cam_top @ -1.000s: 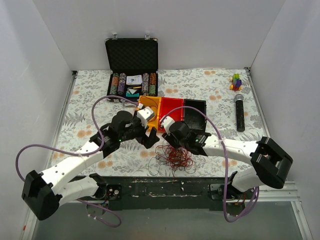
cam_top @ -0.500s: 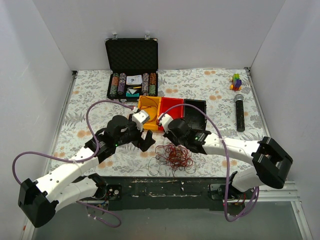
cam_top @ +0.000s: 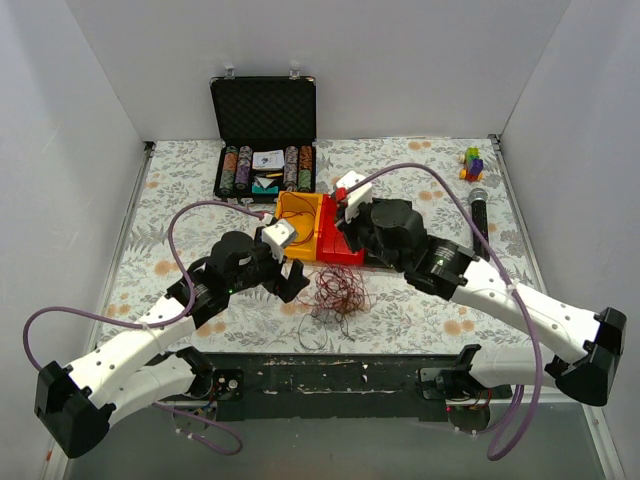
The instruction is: Untangle the cables
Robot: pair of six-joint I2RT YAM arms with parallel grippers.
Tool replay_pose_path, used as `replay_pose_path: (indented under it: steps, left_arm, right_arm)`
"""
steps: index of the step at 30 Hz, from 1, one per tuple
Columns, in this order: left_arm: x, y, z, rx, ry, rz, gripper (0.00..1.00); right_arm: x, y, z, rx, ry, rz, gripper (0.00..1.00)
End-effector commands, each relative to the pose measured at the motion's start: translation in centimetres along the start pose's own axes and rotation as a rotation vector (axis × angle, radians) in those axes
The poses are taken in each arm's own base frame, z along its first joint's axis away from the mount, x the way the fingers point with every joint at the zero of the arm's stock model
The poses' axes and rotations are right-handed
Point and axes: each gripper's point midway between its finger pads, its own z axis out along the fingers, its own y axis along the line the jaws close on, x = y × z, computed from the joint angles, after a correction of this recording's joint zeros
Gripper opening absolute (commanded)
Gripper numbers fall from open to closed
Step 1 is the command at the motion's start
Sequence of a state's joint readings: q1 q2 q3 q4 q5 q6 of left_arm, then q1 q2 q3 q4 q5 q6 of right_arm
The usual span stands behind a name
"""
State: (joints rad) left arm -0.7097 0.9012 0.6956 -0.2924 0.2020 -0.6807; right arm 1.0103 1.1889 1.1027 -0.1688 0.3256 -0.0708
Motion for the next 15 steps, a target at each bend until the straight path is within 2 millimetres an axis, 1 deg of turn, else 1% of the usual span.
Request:
replay_pose_path:
  steps: [1,4,6,9,14,15]
  left_arm:
    - [-1.3,-0.3,-0.6,0.009,-0.038,0.007,0.83]
    - [-1.5,-0.4,-0.6,0.019,-0.047,0.011,0.84]
    - [-1.5,-0.5,-0.5,0.028,-0.048,0.018,0.84]
    - [-1.7,-0.4,-0.2,0.026,-0.057,0.031,0.86]
    - [-2.2,0.4,0.5,-0.012,-0.071,0.043,0.86]
    - [-2.0,0.5,0.7,-0.010,-0.066,0.042,0.86]
  right_arm:
    - [-6.2,-1.5,-3.0,0.036,-0.139,0.045,0.01]
    - [-9.2,-2.1,-4.7,0.035,-0.213,0.067,0.01]
    - [-10.8,-2.4,-5.7,0.033,-0.250,0.078,0.01]
    - [-13.4,-2.3,-7.2,-0.002,-0.311,0.109,0.01]
    - [-16.6,-2.0,-9.5,-0.059,-0.403,0.146,0.01]
    - [-17.2,-2.0,-9.8,-0.065,-0.418,0.148,0.01]
